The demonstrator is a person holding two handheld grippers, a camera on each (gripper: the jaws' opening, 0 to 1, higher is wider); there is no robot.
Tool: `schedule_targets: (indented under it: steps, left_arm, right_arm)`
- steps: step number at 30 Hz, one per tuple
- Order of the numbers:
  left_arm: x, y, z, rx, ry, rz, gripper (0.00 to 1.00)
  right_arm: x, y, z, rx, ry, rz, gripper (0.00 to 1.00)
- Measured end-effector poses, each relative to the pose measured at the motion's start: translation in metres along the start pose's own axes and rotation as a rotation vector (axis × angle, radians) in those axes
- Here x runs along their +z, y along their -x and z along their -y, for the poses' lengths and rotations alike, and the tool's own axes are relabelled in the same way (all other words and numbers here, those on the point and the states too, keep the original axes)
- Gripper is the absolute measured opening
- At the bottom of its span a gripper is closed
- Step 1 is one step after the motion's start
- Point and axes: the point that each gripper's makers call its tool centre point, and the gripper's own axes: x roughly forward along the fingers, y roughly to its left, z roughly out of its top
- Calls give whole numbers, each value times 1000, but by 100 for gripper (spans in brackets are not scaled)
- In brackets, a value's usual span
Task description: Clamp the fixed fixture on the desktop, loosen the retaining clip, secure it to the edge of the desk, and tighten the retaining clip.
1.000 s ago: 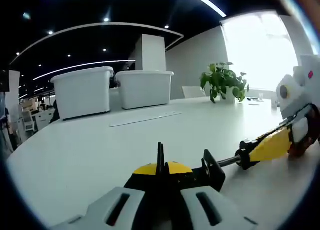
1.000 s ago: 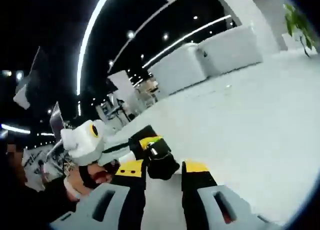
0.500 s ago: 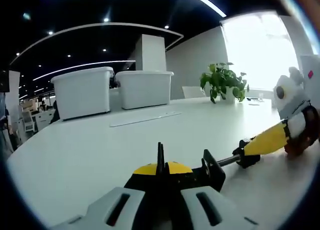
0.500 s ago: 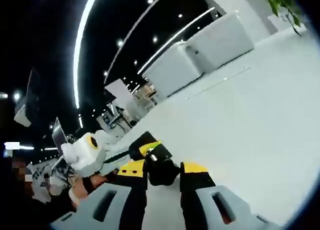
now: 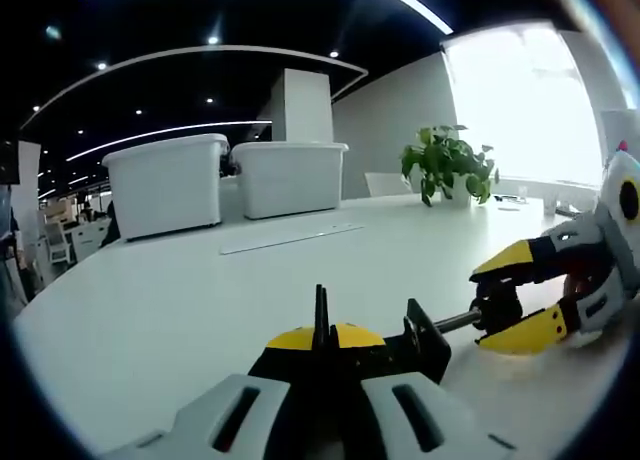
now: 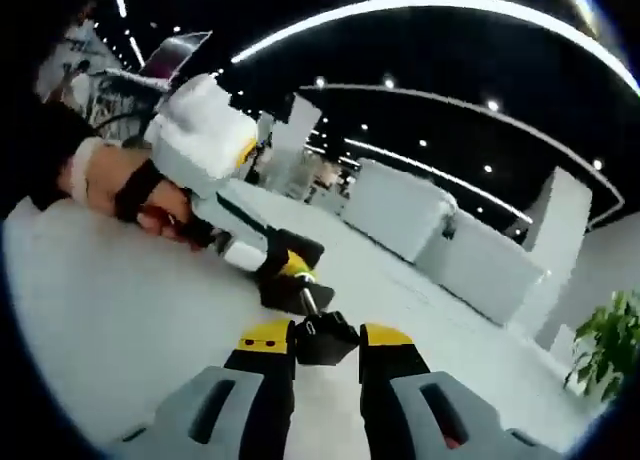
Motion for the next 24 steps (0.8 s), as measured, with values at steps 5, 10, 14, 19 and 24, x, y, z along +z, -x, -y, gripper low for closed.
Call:
schedule_targets:
  steps: [5, 10, 14, 19, 24]
  left_arm:
    - [0, 1, 1, 1, -2, 0, 4]
    - [0, 0, 0, 2, -2, 0, 4]
    - [1, -1, 1, -1, -3, 0, 4]
    - [1, -2, 1, -3, -3, 0, 4]
    - [0, -2, 1, -5, -2, 0, 4]
  right_arm:
    - [0, -1, 1, -15, 51, 4, 23]
    - [-8, -6, 6, -1, -29, -16, 24]
    - [-3, -5, 6, 53, -391, -39, 30]
    - [-10, -2, 7, 120, -933, -109, 40]
    - [-20, 6, 0, 128, -1303, -144, 26]
